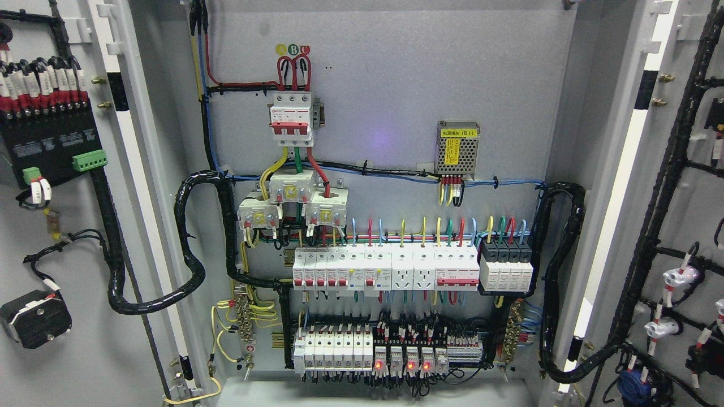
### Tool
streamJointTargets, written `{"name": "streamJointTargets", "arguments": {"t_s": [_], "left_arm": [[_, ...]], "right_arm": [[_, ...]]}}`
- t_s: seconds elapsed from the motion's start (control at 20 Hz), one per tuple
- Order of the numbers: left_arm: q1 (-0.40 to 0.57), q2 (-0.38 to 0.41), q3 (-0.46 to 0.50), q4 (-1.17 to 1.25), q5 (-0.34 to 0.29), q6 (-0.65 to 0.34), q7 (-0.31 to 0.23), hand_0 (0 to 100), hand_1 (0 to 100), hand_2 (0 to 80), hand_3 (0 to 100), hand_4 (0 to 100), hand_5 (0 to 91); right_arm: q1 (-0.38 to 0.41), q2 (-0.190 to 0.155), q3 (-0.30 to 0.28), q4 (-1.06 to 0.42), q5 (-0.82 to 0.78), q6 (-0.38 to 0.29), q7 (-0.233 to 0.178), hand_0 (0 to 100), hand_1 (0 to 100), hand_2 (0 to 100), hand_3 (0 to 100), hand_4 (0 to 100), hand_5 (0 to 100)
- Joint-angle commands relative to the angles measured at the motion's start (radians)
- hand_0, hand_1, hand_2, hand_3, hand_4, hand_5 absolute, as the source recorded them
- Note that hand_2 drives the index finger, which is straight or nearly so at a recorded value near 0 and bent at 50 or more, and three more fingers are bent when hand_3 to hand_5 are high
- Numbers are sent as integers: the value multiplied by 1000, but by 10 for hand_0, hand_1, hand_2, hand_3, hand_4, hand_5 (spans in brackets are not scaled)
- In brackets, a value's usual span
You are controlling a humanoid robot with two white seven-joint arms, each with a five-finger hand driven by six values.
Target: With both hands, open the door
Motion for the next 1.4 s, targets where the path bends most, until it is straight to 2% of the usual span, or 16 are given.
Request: {"name": "streamJointTargets", "arguments": {"t_s": [0.0,0.15,0.4,0.6,0.85,1.15,1.35], "left_arm": [[-2,-89,-117,219,-4,1,0,0,0,0,0,0,0],[-3,-122,-128,298,-4,1,0,0,0,0,0,0,0],[-8,-155,-200,470,-6,0,-1,0,0,0,0,0,0],[-28,-195,-255,637,-6,-2,-3,0,0,0,0,0,0],[-54,-240,-267,823,-6,-6,-80,0,0,0,0,0,0],[-69,-250,-286,937,-12,-8,-98,0,0,0,0,0,0],[-97,-280,-293,1050,-13,-8,-100,0,0,0,0,0,0]], "right_arm": [[3,19,204,123,107,-2,0,0,0,0,0,0,0],[-3,46,257,203,144,-2,0,0,0,0,0,0,0],[-47,97,303,356,161,0,0,0,0,0,0,0,0],[-119,163,310,568,161,-2,0,0,0,0,0,0,0],[-178,233,312,787,164,-2,-2,0,0,0,0,0,0],[-248,295,304,1052,249,-3,-9,0,0,0,0,0,0],[-305,313,301,1224,277,-3,-14,0,0,0,0,0,0]]}}
